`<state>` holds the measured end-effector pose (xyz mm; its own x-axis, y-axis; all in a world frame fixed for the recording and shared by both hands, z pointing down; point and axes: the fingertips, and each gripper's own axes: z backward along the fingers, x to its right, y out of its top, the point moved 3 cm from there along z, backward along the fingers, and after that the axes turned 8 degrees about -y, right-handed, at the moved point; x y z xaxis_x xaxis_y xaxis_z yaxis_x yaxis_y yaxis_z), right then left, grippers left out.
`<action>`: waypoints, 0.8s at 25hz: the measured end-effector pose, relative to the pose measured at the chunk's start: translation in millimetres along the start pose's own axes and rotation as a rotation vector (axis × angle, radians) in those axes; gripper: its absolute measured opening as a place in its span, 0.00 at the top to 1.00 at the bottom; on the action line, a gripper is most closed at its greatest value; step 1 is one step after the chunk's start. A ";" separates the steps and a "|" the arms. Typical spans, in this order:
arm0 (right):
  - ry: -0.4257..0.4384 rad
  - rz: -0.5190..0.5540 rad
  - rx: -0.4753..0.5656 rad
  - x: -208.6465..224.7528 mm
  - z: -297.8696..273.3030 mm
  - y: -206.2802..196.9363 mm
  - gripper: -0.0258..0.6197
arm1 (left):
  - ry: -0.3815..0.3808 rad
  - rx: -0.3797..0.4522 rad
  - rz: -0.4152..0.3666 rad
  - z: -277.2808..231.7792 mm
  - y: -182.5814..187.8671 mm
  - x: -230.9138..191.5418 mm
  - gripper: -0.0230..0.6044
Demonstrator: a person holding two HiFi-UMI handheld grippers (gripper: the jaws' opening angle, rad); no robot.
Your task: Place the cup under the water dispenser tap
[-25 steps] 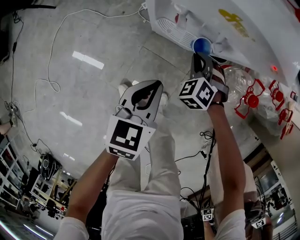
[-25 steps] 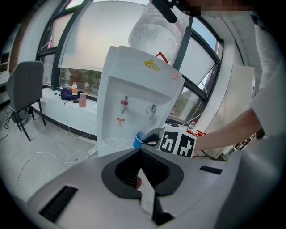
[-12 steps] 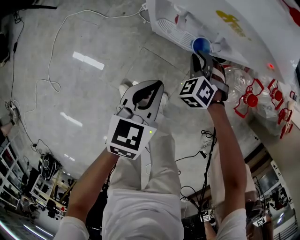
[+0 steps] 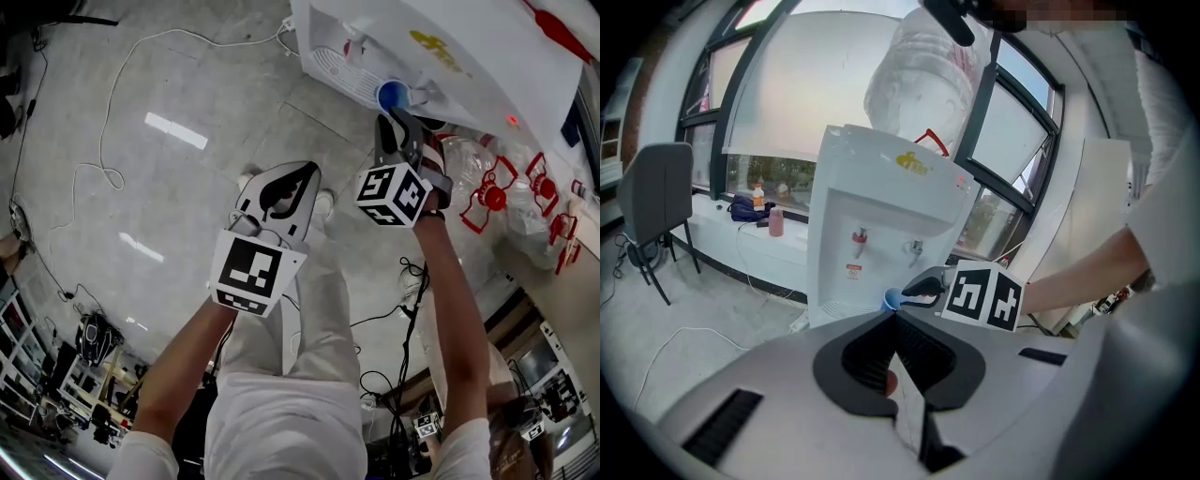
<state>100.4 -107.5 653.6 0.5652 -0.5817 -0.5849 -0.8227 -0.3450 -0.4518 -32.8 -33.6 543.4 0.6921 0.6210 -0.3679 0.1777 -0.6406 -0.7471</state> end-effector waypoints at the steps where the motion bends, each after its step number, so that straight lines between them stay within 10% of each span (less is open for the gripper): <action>1: -0.004 -0.006 0.010 1.7 4.4 3.1 0.84 | 0.003 0.002 0.001 2.3 1.4 0.3 0.96; 20: -0.001 -0.150 0.071 39.3 90.1 38.8 0.94 | 0.001 0.024 -0.018 38.3 37.7 28.7 0.96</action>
<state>96.2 -77.4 552.4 0.6819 -0.5264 -0.5079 -0.7224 -0.3752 -0.5809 -33.1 -22.6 483.5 0.6898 0.6319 -0.3533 0.1732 -0.6179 -0.7669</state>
